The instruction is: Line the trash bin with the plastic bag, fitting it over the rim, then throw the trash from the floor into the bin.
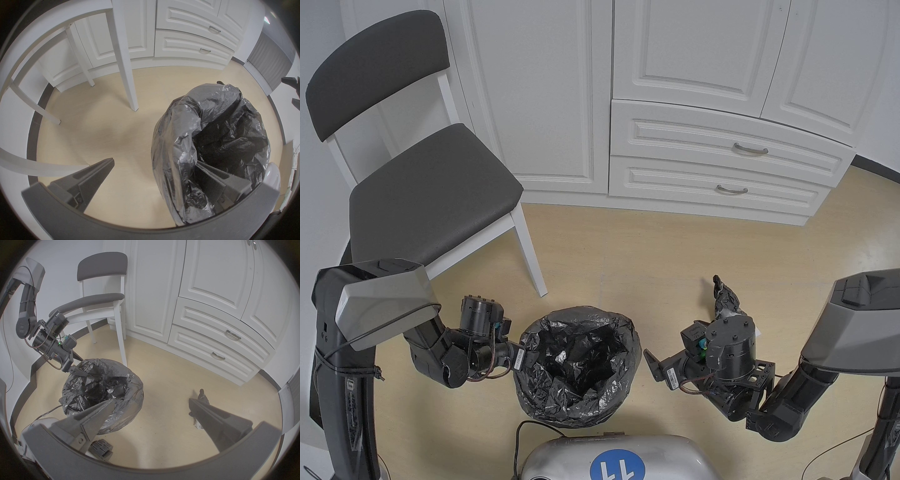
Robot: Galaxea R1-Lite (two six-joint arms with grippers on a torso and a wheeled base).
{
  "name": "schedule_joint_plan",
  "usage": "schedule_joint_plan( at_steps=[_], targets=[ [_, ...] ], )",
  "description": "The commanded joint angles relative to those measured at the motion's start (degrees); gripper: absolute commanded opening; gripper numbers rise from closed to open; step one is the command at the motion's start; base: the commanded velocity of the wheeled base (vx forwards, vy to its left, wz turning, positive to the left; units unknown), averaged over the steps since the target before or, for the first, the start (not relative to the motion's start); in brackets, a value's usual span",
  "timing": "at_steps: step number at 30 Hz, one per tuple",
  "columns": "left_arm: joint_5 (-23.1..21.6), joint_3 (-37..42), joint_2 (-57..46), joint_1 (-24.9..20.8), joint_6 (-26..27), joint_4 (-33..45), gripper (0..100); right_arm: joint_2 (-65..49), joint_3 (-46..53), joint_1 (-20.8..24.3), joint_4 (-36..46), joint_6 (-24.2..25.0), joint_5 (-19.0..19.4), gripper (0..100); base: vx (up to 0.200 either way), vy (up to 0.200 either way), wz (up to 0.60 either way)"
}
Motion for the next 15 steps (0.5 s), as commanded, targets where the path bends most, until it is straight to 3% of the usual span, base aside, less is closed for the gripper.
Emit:
schedule_joint_plan(
  at_steps=[1,6,8,15],
  targets=[
    [-0.1,0.1,-0.5,1.1,0.5,0.0,100,0.3,0.0,-0.3,0.0,-0.1,0.0,100,0.000,0.000,0.00],
    [-1.4,1.8,-3.8,1.5,0.8,-0.1,100,0.2,-0.1,-0.4,0.0,-0.1,0.0,100,0.000,0.000,0.00],
    [-4.2,3.3,-5.4,0.4,0.7,-0.1,100,0.2,0.0,-0.4,0.0,-0.1,0.0,100,0.000,0.000,0.00],
    [-4.9,3.9,-4.9,-3.6,0.1,-0.1,100,0.2,-0.2,-0.4,-0.1,0.0,0.0,100,0.000,0.000,0.00]
  ],
)
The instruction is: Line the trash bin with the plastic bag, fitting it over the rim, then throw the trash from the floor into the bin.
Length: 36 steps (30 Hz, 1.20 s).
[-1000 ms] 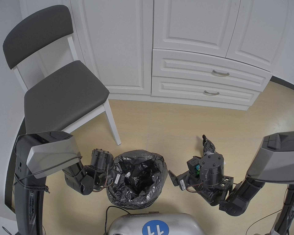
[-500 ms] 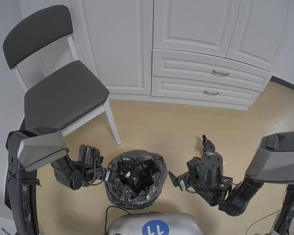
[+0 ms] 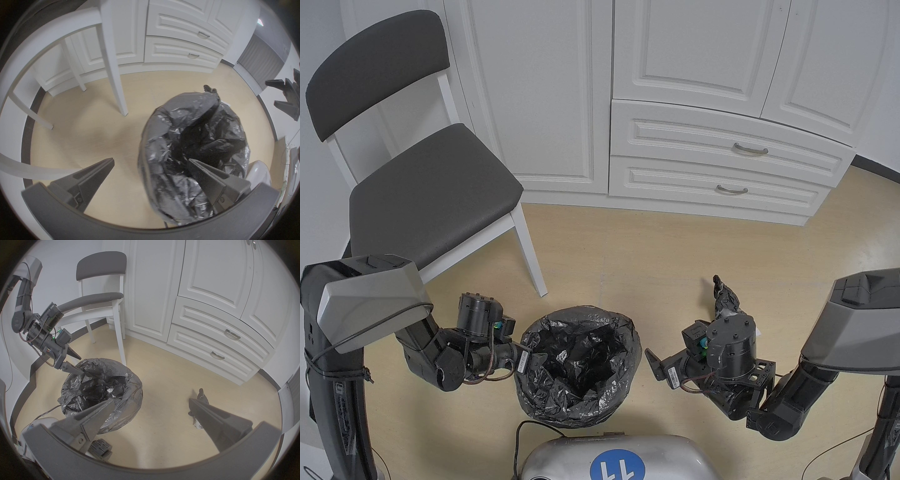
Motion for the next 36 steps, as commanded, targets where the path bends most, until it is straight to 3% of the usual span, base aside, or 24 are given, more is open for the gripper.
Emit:
schedule_joint_plan(
  at_steps=[1,19,24,31,36],
  targets=[
    [-0.1,0.5,0.0,-2.3,-0.3,-0.1,100,0.0,-0.2,0.1,-0.1,0.0,0.0,100,0.000,0.000,0.00],
    [0.5,0.7,5.0,-3.5,0.5,0.1,100,0.8,0.1,-0.1,-0.1,-0.1,0.0,100,0.000,0.000,0.00],
    [-3.1,6.5,1.1,-0.9,9.1,0.5,100,0.9,0.1,-0.2,-0.3,0.0,0.3,100,0.000,0.000,0.00],
    [-4.2,6.6,-1.6,-0.7,9.2,-0.2,100,0.0,1.7,-0.3,-5.1,-0.7,0.9,100,0.000,0.000,0.00],
    [-4.3,6.9,-4.8,0.5,9.2,0.3,100,-2.5,1.3,-3.0,0.1,-3.0,0.6,100,0.000,0.000,0.00]
  ],
)
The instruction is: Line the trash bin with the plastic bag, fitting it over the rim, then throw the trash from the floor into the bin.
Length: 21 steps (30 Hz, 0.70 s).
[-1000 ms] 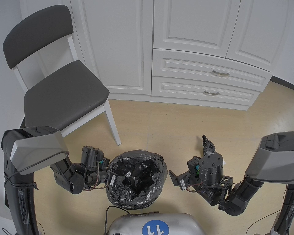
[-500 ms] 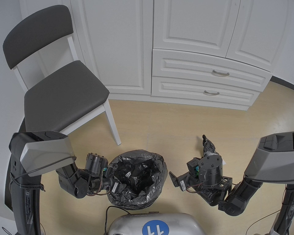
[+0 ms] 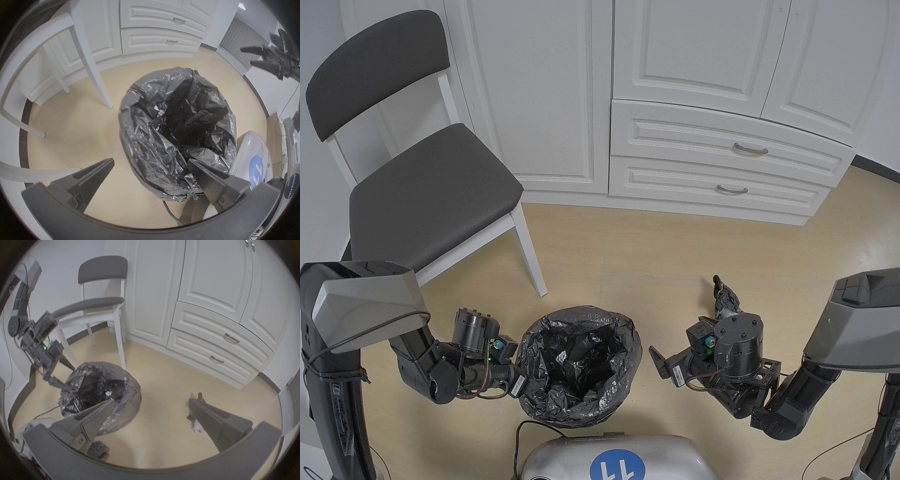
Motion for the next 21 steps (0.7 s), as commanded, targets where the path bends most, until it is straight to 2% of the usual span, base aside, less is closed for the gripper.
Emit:
schedule_joint_plan(
  at_steps=[1,9,13,21],
  targets=[
    [-0.1,0.5,-4.6,1.1,0.0,0.5,100,-3.0,-0.6,-2.4,4.5,-0.6,-0.1,100,0.000,0.000,0.00],
    [-0.5,2.1,-10.0,1.6,0.0,0.6,100,-6.7,-2.8,-5.8,11.5,0.1,-0.1,100,0.000,0.000,0.00],
    [-0.5,3.0,-11.8,1.4,0.0,0.6,100,-8.1,-2.5,-5.5,13.0,0.4,-0.1,100,0.000,0.000,0.00],
    [-0.3,3.5,-14.1,1.0,-0.1,-0.3,100,-14.6,-3.1,-3.0,24.3,2.6,-0.4,100,0.000,0.000,0.00]
  ],
)
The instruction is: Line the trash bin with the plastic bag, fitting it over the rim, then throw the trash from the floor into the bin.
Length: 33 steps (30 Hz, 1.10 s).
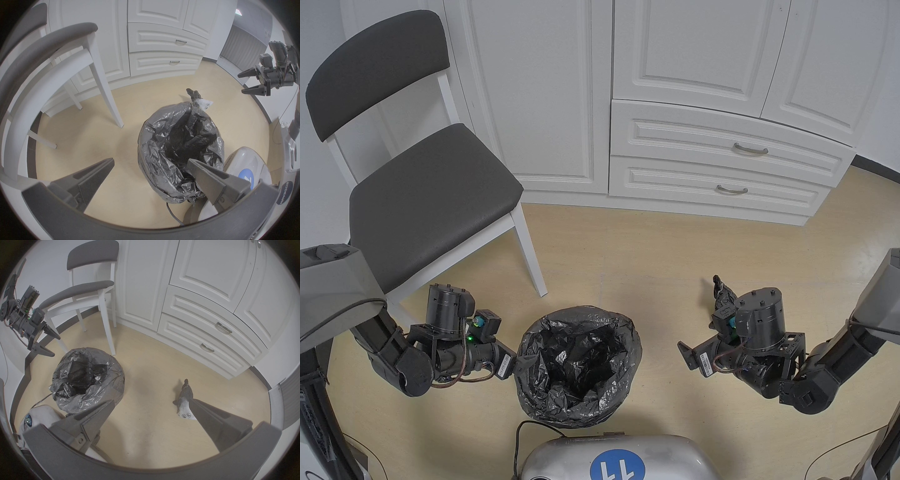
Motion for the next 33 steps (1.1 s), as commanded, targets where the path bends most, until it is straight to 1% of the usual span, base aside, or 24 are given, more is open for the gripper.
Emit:
schedule_joint_plan(
  at_steps=[1,2,5,8,11,12,13,14,15,16,18,20,21,24,25,26,27,29,33],
  targets=[
    [0.1,0.3,-2.9,-0.2,-0.2,-0.5,100,-5.7,-0.6,2.0,3.6,1.5,-0.4,100,0.000,0.000,0.00],
    [0.1,0.3,-2.9,-0.2,-0.2,-0.5,100,-5.7,-0.6,2.0,3.6,1.5,-0.4,100,0.000,0.000,0.00],
    [0.1,1.0,-7.7,-0.4,-0.9,0.3,100,-10.7,-1.1,2.9,9.6,2.3,-0.4,100,0.000,0.000,0.00],
    [0.1,2.4,-10.5,-1.4,-1.0,0.3,100,-15.1,-1.6,5.4,14.1,3.6,-0.9,100,0.000,0.000,0.00],
    [0.2,2.9,-13.9,-2.6,-1.1,0.5,100,-20.7,-3.1,7.4,20.7,5.3,-1.7,100,0.000,0.000,0.00],
    [0.2,2.9,-13.9,-2.6,-1.1,0.5,100,-20.7,-3.1,7.4,20.7,5.3,-1.7,100,0.000,0.000,0.00],
    [0.6,2.9,-15.9,-3.0,-1.5,1.6,100,-23.3,-4.3,7.9,24.3,7.0,-1.7,100,0.000,0.000,0.00],
    [0.6,2.9,-15.9,-3.0,-1.5,1.6,100,-23.3,-4.3,7.9,24.3,7.0,-1.7,100,0.000,0.000,0.00],
    [0.8,2.7,-17.8,-3.7,-3.5,3.1,100,-24.9,-5.6,7.1,26.9,8.1,-1.8,100,0.000,0.000,0.00],
    [0.9,2.6,-18.8,-4.1,-5.2,3.8,100,-25.9,-6.3,6.8,27.9,8.4,-1.9,100,0.000,0.000,0.00],
    [1.5,2.2,-20.9,-5.1,-9.4,5.0,100,-28.9,-7.4,5.6,29.1,8.5,-3.3,100,0.000,0.000,0.00],
    [1.7,2.0,-21.4,-5.3,-10.4,5.3,100,-29.8,-7.6,5.5,29.5,8.4,-3.7,100,0.000,0.000,0.00],
    [3.0,0.3,-24.5,-6.0,-14.6,8.3,100,-35.1,-8.4,6.0,33.0,8.4,-4.9,100,0.000,0.000,0.00],
    [4.4,-1.7,-27.9,-6.0,-16.4,14.0,100,-40.5,-9.2,6.4,38.2,8.4,-5.0,100,0.000,0.000,0.00],
    [5.0,-3.0,-29.5,-6.0,-16.8,17.2,100,-42.6,-9.7,7.0,40.3,8.4,-5.0,100,0.000,0.000,0.00],
    [5.2,-3.3,-29.8,-6.0,-16.9,17.8,100,-42.9,-9.8,7.1,40.7,8.4,-5.0,100,0.000,0.000,0.00],
    [6.1,-4.7,-31.3,-6.0,-18.0,21.5,100,-44.5,-10.2,7.1,42.4,8.4,-5.0,100,0.000,0.000,0.00],
    [7.3,-5.7,-32.6,-6.0,-19.7,25.2,100,-45.6,-10.1,7.2,43.3,8.4,-5.0,100,0.000,0.000,0.00],
    [8.8,-4.0,-31.7,-7.2,-23.1,28.9,100,-45.6,-9.4,7.2,43.6,8.7,-5.1,100,0.000,0.000,0.00]
  ],
)
